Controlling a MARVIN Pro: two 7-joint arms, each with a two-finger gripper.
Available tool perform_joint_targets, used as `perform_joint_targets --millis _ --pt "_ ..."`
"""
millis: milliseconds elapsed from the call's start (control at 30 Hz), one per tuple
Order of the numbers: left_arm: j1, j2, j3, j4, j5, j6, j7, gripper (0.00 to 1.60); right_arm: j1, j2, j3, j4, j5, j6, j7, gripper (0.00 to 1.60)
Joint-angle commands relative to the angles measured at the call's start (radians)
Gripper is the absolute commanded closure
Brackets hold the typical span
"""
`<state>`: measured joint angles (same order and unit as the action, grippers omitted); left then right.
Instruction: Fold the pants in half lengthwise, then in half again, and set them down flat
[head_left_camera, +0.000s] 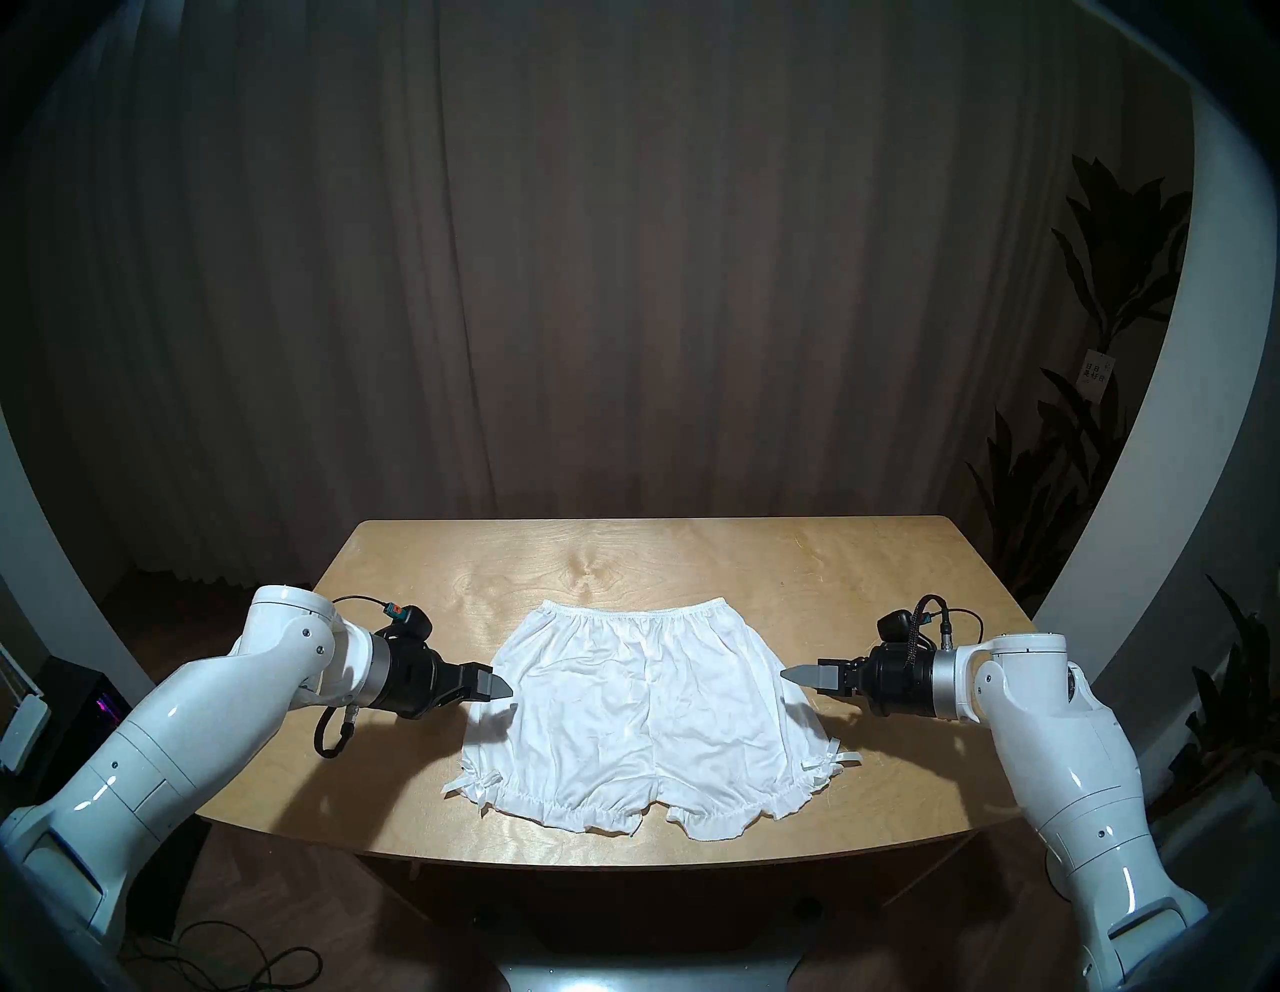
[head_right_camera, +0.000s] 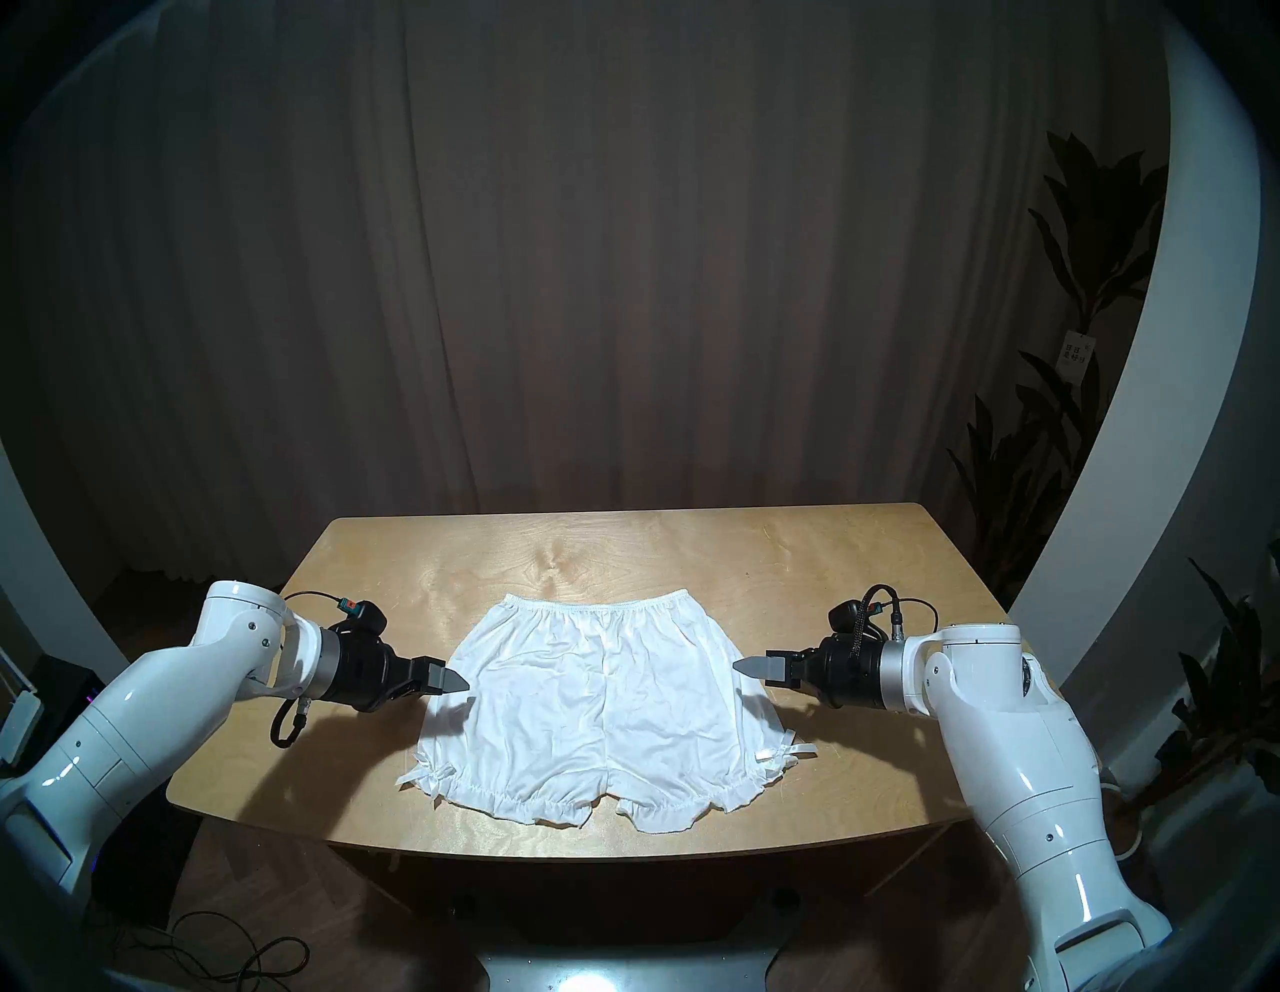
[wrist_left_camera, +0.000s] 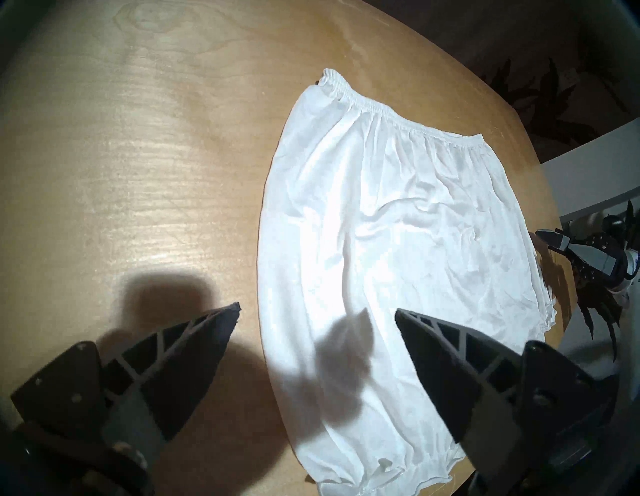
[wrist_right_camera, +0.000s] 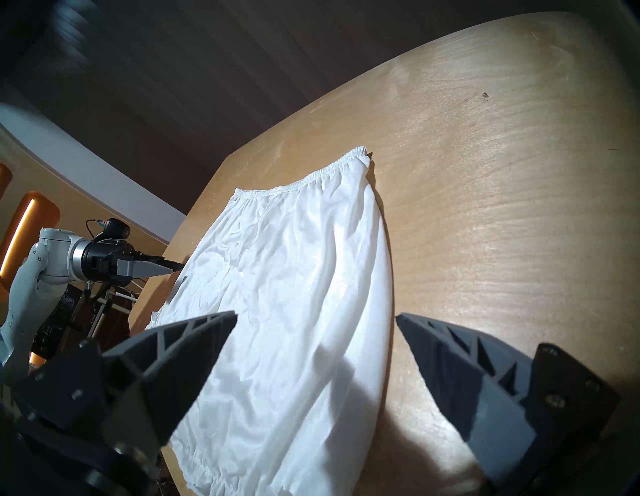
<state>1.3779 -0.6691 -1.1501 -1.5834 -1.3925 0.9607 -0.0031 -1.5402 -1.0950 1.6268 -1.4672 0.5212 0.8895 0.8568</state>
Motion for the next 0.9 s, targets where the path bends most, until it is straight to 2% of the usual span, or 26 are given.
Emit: perform_joint_targets --millis 0,233,867 --pt "-0.078 -0.017 0.088 0.061 -0.019 -0.001 0.020 0.00 0.002 -0.033 -0.010 -0.011 0.005 -0.005 -0.010 0.00" --pt "-0.109 -0.034 0.128 0.108 -0.049 -0.001 0.025 0.00 -0.005 -0.036 -0.015 -0.017 0.008 0.000 -0.018 0.00" --pt "-0.110 -0.056 0.177 0.122 -0.092 -0.001 0.045 0.00 0.004 -0.023 0.000 -0.001 0.008 0.004 -0.016 0.00"
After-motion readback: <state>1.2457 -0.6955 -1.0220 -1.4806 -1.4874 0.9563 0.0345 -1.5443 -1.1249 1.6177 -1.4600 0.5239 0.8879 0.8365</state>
